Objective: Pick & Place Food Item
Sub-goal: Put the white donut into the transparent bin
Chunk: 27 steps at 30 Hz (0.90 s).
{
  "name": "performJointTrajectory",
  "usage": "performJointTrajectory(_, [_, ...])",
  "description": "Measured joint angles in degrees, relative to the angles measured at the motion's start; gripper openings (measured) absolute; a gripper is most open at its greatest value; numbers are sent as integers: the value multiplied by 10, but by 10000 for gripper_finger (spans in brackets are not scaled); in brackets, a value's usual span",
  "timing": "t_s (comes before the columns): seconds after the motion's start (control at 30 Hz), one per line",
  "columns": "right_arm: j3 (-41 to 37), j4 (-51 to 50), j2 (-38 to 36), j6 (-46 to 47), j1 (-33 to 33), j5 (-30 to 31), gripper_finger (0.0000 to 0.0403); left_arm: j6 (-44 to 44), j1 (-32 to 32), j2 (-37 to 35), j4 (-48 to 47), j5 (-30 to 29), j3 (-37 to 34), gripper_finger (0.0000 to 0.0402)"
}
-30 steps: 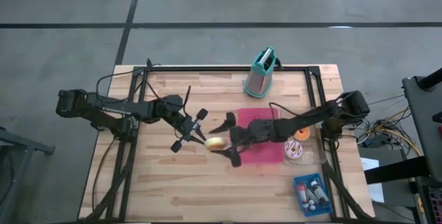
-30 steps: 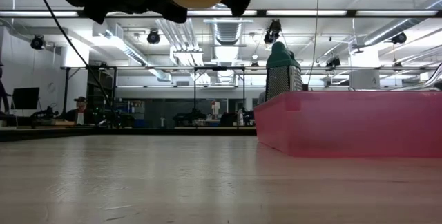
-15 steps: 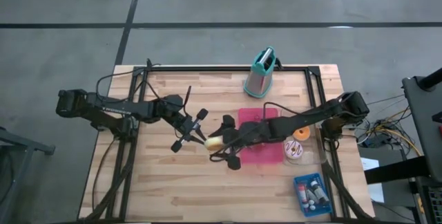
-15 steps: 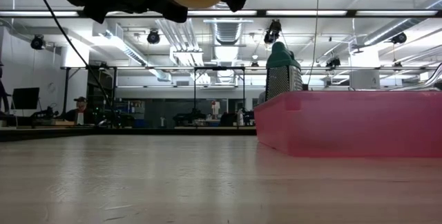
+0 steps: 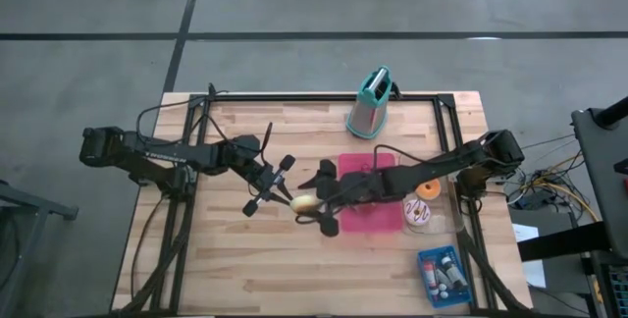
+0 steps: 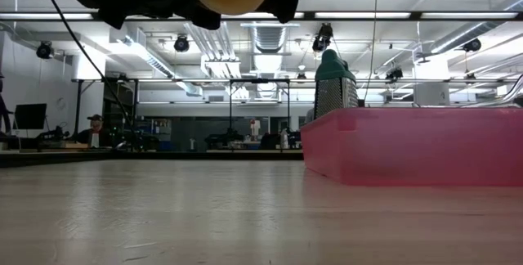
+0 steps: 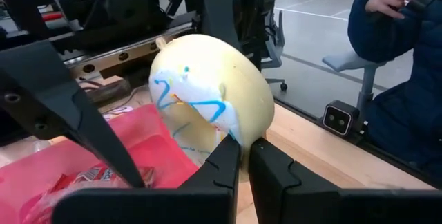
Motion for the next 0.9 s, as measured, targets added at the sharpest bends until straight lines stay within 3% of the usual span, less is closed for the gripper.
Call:
performJointTrajectory(0.3, [-8,0,0,-36,1,1,311,0,0,0,-3,0,0,26])
performJointTrajectory(0.9, [-9,4,0,-51,5,-3,137,0,0,0,-3,-1,-1,26])
